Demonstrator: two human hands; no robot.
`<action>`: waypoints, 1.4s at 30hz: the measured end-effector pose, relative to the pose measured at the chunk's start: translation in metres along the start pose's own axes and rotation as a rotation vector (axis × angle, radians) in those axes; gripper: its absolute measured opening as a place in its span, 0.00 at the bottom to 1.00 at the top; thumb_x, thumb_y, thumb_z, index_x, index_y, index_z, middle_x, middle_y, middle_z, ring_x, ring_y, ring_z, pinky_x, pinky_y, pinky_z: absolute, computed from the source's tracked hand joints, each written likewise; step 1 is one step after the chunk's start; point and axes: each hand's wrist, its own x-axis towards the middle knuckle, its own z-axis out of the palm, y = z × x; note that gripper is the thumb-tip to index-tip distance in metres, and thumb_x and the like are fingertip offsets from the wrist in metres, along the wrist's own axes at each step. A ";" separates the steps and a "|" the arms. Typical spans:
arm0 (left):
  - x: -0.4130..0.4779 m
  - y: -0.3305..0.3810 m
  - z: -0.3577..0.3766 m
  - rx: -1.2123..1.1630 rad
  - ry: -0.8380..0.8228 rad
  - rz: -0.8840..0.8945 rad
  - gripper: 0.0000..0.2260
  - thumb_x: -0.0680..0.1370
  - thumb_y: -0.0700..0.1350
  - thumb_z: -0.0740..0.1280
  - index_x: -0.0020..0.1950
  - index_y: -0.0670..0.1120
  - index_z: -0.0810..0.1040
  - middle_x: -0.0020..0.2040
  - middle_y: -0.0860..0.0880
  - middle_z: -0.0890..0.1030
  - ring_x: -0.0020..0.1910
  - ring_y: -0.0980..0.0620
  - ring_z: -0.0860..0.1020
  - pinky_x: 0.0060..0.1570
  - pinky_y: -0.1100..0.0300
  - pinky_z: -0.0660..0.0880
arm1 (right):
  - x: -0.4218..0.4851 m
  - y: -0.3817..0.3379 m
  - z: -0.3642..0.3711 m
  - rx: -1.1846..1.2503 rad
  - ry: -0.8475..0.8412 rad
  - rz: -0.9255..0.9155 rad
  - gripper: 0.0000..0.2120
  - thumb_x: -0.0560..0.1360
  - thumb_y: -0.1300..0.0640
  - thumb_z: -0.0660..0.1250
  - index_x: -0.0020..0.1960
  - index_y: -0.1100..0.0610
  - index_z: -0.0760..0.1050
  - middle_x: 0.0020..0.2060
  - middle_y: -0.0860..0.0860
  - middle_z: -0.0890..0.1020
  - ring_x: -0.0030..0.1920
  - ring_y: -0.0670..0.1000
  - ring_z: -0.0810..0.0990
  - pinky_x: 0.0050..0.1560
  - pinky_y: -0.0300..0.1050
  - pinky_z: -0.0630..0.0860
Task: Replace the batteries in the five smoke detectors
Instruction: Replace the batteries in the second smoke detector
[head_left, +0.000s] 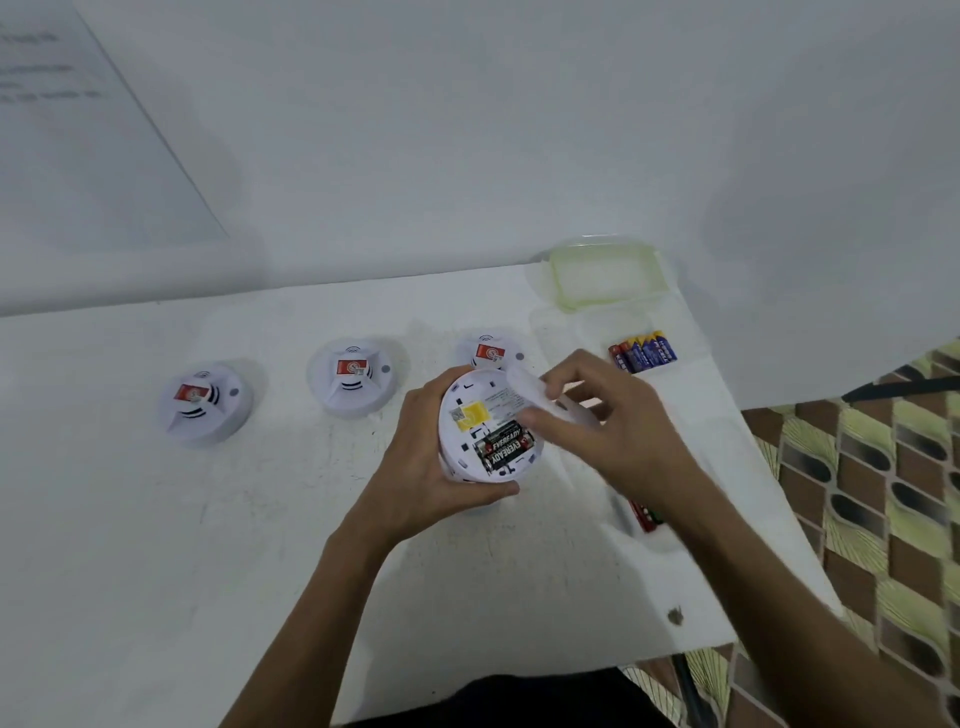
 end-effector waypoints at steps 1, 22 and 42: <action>0.002 0.002 0.000 -0.013 -0.011 0.007 0.41 0.61 0.46 0.79 0.63 0.73 0.62 0.60 0.75 0.70 0.60 0.70 0.71 0.55 0.78 0.66 | -0.004 -0.002 0.010 -0.022 0.057 -0.010 0.12 0.70 0.48 0.76 0.42 0.50 0.73 0.44 0.47 0.82 0.45 0.48 0.80 0.42 0.47 0.77; -0.009 -0.016 0.008 -0.038 -0.013 -0.110 0.36 0.64 0.74 0.64 0.69 0.68 0.56 0.67 0.75 0.61 0.68 0.67 0.62 0.71 0.51 0.61 | -0.018 0.011 0.060 -0.557 0.403 -0.328 0.17 0.72 0.44 0.67 0.51 0.55 0.83 0.53 0.54 0.83 0.50 0.54 0.79 0.45 0.38 0.73; -0.012 -0.011 0.008 -0.097 -0.058 -0.299 0.44 0.57 0.81 0.59 0.64 0.56 0.57 0.67 0.57 0.60 0.72 0.47 0.62 0.73 0.53 0.55 | -0.016 -0.001 0.064 -0.339 0.152 -0.044 0.16 0.71 0.46 0.74 0.57 0.50 0.80 0.56 0.52 0.75 0.55 0.52 0.74 0.46 0.31 0.65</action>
